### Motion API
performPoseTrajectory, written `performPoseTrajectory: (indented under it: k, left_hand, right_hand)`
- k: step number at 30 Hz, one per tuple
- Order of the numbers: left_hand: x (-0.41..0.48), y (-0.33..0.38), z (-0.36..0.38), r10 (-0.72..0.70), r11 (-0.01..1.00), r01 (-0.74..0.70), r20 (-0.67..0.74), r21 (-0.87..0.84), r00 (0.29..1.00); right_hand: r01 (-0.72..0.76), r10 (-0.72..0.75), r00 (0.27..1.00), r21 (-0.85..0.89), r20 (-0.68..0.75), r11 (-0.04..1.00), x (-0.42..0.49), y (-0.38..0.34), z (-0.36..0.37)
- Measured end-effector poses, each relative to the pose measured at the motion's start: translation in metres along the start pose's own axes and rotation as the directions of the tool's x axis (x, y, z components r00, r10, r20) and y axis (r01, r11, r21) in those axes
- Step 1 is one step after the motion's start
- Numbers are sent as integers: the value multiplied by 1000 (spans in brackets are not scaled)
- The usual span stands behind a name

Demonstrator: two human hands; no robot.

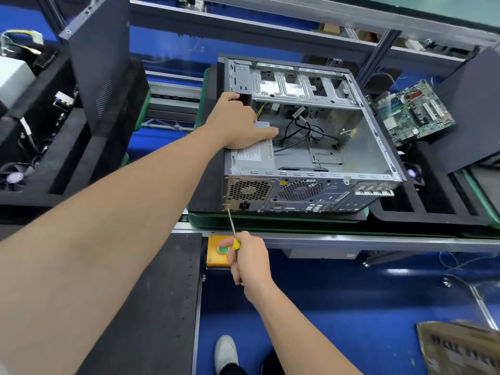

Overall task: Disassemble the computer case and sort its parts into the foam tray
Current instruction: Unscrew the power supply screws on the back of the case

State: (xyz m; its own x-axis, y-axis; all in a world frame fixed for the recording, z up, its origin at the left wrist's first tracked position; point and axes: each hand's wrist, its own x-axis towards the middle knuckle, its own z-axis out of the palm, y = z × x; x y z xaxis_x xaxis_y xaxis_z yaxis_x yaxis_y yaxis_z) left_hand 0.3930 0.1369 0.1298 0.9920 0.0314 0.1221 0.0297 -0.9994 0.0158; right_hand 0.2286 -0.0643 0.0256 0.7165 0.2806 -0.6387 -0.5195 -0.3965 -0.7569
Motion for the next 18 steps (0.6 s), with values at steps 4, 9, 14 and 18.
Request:
performPoseTrajectory:
  k: [4, 9, 14, 18]
  left_hand:
    - [0, 1, -1, -1, 1000, 1, 8, 13, 1000]
    - [-1, 1, -2, -2, 1000, 1, 14, 10, 1000]
    - [-1, 2, -3, -15, 1000, 15, 26, 11, 1000]
    - [0, 2, -2, -28, 1000, 28, 23, -1, 999]
  right_hand:
    - [-184, 37, 938, 407, 344, 895, 3, 2, -15]
    - [-442, -52, 790, 627, 611, 641, 8, 11, -19]
    - [-641, -167, 694, 707, 700, 300, 8, 15, -12]
    - [-597, -148, 731, 730, 666, 332, 8, 14, -7]
